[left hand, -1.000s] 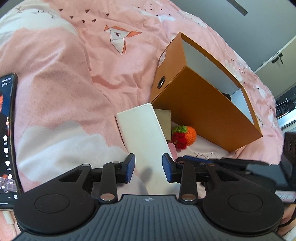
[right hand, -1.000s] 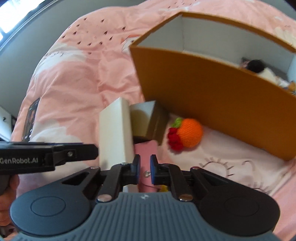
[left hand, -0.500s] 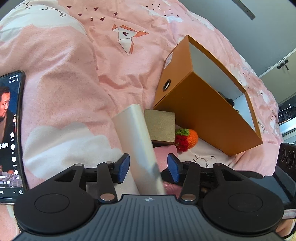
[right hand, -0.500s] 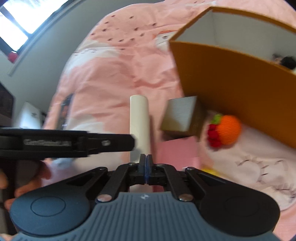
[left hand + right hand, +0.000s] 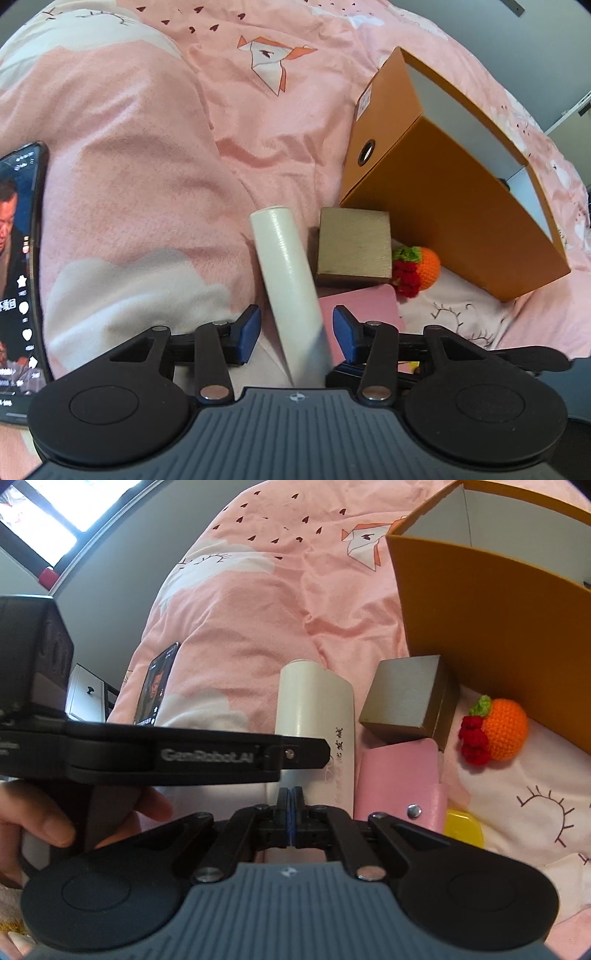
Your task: Organize objects
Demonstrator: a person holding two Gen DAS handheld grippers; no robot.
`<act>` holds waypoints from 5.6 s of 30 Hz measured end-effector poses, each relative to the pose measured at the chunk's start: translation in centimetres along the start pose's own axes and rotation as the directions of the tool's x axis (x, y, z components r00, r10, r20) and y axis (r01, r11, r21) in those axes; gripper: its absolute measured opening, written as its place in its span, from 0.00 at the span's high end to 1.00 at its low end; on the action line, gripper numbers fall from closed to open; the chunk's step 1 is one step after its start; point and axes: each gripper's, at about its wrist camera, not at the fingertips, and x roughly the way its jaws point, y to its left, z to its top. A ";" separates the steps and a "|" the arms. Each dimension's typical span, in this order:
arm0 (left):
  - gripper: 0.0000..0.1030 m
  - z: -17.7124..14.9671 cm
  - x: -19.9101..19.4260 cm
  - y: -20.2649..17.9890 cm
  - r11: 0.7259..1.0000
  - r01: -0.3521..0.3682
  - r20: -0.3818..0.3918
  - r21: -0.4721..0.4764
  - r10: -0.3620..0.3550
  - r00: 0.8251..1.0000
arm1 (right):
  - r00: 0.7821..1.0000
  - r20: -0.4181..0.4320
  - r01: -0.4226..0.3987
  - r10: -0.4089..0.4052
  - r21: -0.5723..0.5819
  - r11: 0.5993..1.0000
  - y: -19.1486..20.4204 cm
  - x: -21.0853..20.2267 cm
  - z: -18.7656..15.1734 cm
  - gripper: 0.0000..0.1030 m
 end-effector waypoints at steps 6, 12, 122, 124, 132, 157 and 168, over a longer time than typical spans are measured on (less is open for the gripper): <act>0.60 0.2 1.3 -0.5 1.000 -0.004 -0.004 0.023 0.004 1.000 | 1.000 0.000 0.025 -0.025 -0.013 1.000 0.1 -0.1 0.0 0.97; 0.64 0.1 0.4 -0.3 0.999 0.044 0.033 0.030 -0.045 0.998 | 0.994 0.022 0.111 -0.112 0.040 0.993 -2.0 -1.5 0.5 0.91; 0.70 14.7 10.1 -18.5 0.611 -0.183 0.054 0.770 0.222 0.973 | 0.904 0.228 0.332 -0.363 0.163 0.929 -16.7 -6.7 11.4 0.96; 0.71 14.4 10.4 -18.7 0.577 -0.214 0.082 0.788 0.246 0.966 | 0.906 0.225 0.331 -0.358 0.147 0.932 -16.5 -6.4 11.6 0.96; 0.72 14.5 9.2 -18.6 0.569 -0.223 0.136 0.791 0.192 0.972 | 0.935 0.174 0.305 -0.309 0.049 0.951 -15.4 -4.7 13.2 0.94; 0.65 18.9 3.8 -9.5 0.847 0.030 0.103 0.530 -0.099 0.990 | 0.918 -0.184 0.344 -0.352 -0.071 0.936 -15.1 5.7 18.3 0.98; 0.65 18.8 3.5 -8.8 0.856 0.064 0.093 0.513 -0.130 0.987 | 0.926 -0.255 0.289 -0.280 -0.001 0.957 -15.7 4.3 18.1 0.87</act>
